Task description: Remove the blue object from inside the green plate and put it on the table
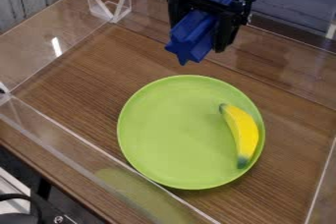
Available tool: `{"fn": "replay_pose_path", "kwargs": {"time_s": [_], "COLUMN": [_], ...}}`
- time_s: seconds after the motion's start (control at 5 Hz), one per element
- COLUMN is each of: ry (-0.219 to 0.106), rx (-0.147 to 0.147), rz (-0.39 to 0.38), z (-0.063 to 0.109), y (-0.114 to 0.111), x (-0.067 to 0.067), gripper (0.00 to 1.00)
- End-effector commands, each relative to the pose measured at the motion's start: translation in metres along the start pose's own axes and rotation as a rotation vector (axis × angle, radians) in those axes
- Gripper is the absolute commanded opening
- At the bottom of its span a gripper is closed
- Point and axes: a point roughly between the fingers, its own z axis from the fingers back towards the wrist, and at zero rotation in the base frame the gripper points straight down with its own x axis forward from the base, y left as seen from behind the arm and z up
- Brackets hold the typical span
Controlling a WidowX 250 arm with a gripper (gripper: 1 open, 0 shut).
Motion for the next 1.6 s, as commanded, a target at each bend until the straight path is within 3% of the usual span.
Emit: {"fn": "replay_pose_path", "kwargs": {"time_s": [0.0,0.4,0.8,1.4], "ry": [0.003,-0.017,-0.019,0.000], "rx": [-0.002,-0.008,0.017,0.049], "rz": [0.102,0.201,0.198,0.122], "z": [0.003,0.027,0.019,-0.034], "y": [0.024,0.088,0.111,0.169], "x": [-0.014,-0.038,-0.046,-0.021], "gripper": [0.00,0.00,0.00,0.00]}}
